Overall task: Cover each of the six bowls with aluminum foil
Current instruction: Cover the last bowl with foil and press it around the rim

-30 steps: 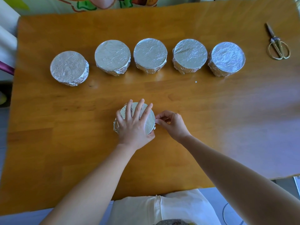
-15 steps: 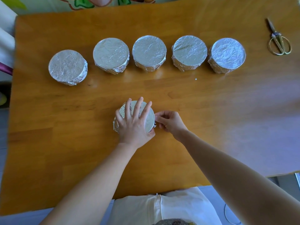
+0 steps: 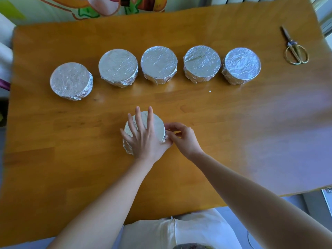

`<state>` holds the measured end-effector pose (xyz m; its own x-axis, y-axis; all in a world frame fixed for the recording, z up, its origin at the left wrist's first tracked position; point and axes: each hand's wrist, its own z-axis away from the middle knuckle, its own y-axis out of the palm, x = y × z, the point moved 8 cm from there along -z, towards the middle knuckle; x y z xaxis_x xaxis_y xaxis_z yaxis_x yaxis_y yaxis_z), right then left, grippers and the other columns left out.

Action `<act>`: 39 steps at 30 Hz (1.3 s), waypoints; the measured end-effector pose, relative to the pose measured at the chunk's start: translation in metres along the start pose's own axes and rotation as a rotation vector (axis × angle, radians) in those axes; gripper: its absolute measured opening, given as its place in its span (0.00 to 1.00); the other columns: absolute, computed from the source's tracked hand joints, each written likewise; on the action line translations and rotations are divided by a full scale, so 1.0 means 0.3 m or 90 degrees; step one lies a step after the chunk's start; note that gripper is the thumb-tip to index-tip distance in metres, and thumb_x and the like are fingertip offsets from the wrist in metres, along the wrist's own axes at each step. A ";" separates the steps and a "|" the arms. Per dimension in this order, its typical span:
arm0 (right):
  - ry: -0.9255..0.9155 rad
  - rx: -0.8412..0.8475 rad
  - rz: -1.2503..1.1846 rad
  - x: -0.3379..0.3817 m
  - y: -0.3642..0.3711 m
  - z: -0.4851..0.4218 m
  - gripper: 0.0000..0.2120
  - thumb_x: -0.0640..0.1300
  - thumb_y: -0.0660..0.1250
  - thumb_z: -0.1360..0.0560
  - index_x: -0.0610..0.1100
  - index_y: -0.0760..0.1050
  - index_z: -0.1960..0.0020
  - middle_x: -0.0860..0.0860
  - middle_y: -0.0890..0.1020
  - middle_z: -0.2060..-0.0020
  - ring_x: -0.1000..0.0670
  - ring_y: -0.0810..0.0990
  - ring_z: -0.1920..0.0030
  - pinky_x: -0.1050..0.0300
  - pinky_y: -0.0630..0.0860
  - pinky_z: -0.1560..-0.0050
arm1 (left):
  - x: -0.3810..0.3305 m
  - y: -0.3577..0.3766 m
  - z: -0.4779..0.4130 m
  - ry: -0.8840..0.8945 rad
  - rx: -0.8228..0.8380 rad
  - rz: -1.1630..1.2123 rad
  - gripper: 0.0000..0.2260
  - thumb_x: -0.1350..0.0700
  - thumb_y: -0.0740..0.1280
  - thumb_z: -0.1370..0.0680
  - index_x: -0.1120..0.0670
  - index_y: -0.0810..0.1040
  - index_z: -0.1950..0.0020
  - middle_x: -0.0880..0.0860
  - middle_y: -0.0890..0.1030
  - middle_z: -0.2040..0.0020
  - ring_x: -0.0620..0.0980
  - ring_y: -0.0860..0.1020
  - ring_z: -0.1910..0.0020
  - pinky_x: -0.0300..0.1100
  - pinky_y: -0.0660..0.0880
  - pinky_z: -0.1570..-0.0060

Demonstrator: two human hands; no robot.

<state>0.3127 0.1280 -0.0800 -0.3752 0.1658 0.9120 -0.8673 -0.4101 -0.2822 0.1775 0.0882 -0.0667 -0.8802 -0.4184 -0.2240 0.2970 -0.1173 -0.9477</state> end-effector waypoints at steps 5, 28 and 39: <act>0.006 0.017 -0.005 0.001 0.009 -0.021 0.14 0.34 0.65 0.27 0.46 0.82 0.45 0.56 0.85 0.52 0.55 0.82 0.50 0.50 0.80 0.49 | 0.022 -0.043 0.021 0.033 -0.029 0.030 0.53 0.23 0.62 0.37 0.41 0.45 0.19 0.56 0.41 0.18 0.66 0.39 0.21 0.78 0.39 0.35; 0.182 0.001 -0.098 -0.106 0.066 -0.064 0.04 0.35 0.68 0.26 0.42 0.81 0.55 0.49 0.83 0.61 0.55 0.79 0.65 0.63 0.73 0.65 | 0.042 -0.005 0.012 0.105 -0.058 -0.126 0.44 0.34 0.68 0.31 0.41 0.53 0.20 0.52 0.56 0.19 0.65 0.57 0.24 0.63 0.64 0.40; 0.051 -0.168 -0.002 -0.040 0.015 -0.024 0.02 0.37 0.69 0.27 0.43 0.79 0.56 0.55 0.81 0.65 0.57 0.78 0.66 0.62 0.76 0.63 | 0.043 -0.007 0.012 0.102 -0.067 -0.119 0.43 0.34 0.66 0.32 0.42 0.55 0.20 0.52 0.56 0.19 0.65 0.57 0.24 0.62 0.65 0.41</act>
<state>0.3108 0.1305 -0.0943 -0.3883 0.2415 0.8893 -0.9196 -0.1636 -0.3571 0.1669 0.0798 -0.0669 -0.9660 -0.2492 -0.0687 0.0915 -0.0814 -0.9925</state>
